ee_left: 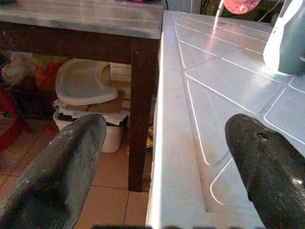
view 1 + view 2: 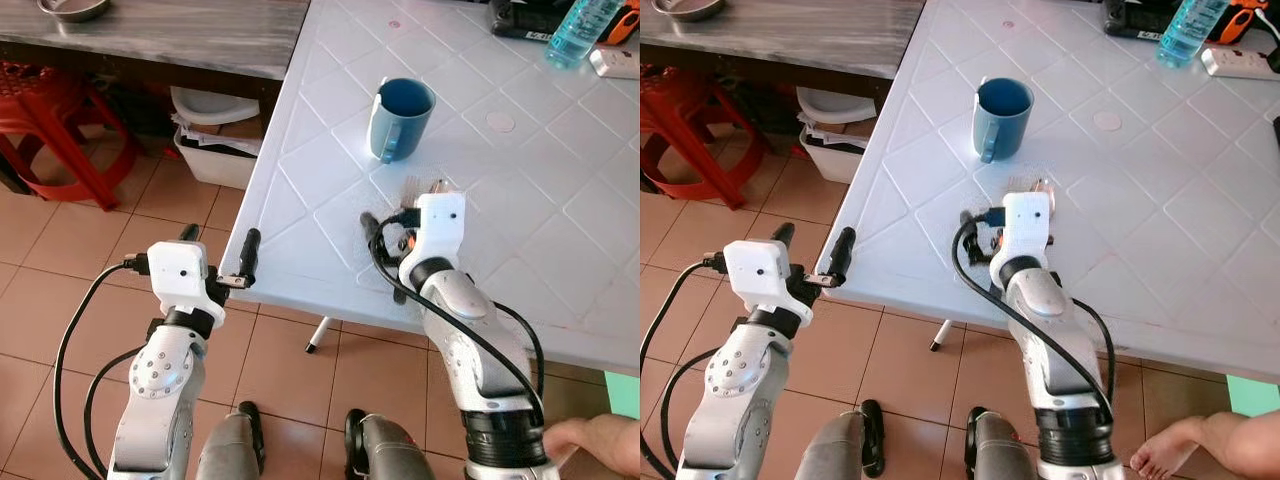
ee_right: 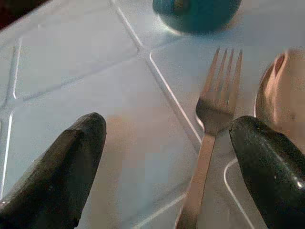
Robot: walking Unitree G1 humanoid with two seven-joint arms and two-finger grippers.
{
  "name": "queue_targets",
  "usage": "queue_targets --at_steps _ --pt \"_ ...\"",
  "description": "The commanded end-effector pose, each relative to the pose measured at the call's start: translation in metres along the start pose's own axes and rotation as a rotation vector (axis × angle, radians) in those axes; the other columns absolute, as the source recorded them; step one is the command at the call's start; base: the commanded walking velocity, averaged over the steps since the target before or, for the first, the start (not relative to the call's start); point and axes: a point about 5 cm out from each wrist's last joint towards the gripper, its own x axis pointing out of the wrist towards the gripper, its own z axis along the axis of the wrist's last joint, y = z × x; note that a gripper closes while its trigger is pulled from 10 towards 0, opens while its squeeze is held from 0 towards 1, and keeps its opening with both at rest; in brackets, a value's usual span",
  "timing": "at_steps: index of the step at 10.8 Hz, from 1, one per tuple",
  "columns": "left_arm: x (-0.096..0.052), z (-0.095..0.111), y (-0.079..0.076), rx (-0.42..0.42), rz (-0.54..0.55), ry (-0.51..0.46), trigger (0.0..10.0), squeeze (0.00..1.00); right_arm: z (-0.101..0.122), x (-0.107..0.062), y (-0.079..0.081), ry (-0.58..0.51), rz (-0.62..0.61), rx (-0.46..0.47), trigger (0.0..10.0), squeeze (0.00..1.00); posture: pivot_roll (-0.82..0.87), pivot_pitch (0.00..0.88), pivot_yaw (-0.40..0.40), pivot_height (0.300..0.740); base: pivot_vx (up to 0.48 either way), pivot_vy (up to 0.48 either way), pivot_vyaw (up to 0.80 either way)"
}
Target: Setting the table
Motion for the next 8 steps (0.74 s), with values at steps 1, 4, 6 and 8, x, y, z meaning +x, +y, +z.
queue_targets --at_steps 1,4,6,8 --pt "-0.001 0.000 0.000 -0.001 -0.004 0.007 10.0 0.00 -0.008 -0.005 -0.006 0.049 -0.025 0.012 10.0 0.00 -0.02 0.272 -0.031 0.740 0.000 0.000 0.00" --pt "0.000 -0.001 -0.001 -0.002 -0.007 0.007 10.0 0.00 -0.018 -0.002 -0.014 0.109 -0.062 0.035 0.0 0.00 -0.02 0.273 -0.028 0.740 0.000 0.000 0.00" --pt "0.000 0.000 0.002 0.003 -0.001 0.007 10.0 0.00 -0.026 0.003 -0.022 0.167 -0.107 0.055 0.0 0.00 -0.01 0.274 -0.027 0.740 0.000 0.000 0.00" --pt "-0.001 -0.001 0.001 0.008 -0.003 0.010 10.0 0.00 -0.034 0.006 -0.029 0.244 -0.083 -0.006 0.0 0.00 -0.01 0.277 -0.020 0.740 0.000 0.000 0.00"
